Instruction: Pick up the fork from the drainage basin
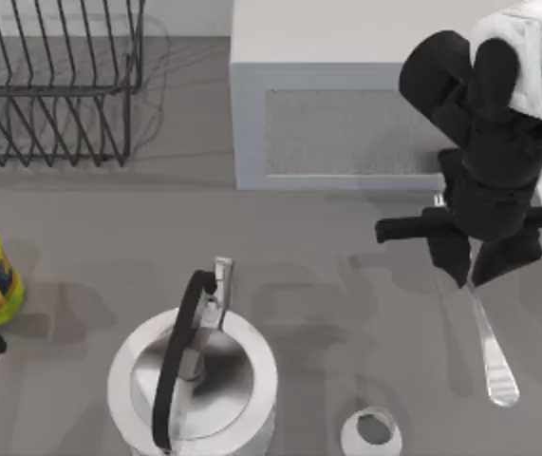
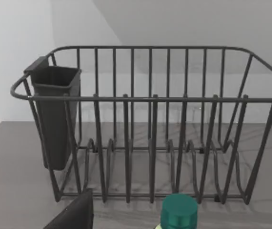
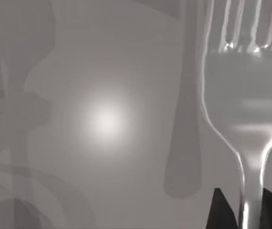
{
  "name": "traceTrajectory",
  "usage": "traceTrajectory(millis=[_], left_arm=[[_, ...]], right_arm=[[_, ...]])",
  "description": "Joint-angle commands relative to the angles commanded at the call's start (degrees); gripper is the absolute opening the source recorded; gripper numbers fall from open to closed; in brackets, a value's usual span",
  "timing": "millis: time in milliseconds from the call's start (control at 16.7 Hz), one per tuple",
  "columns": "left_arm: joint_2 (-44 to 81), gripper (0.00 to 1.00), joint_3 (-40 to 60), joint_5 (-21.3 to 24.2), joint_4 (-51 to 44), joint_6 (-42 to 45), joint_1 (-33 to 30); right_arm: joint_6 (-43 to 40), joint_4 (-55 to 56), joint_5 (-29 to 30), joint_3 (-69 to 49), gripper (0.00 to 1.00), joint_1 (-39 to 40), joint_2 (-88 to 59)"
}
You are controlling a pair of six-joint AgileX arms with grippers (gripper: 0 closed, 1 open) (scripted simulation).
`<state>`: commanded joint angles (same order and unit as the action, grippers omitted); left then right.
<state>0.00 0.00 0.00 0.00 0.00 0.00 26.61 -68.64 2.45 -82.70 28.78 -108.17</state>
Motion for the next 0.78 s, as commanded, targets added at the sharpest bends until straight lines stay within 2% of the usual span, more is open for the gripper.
traceTrajectory(millis=[360, 660, 780], left_arm=[[0.00, 1.00, 0.00, 0.00, 0.00, 0.00, 0.00], [0.00, 1.00, 0.00, 0.00, 0.00, 0.00, 0.00], [0.00, 1.00, 0.00, 0.00, 0.00, 0.00, 0.00]], right_arm=[[-0.33, 11.73, -2.07, 5.30, 0.00, -3.23, -2.92], [-0.51, 12.51, -2.39, 5.27, 0.00, -3.59, -3.13], [-0.51, 12.51, -2.39, 5.27, 0.15, -3.59, -3.13]])
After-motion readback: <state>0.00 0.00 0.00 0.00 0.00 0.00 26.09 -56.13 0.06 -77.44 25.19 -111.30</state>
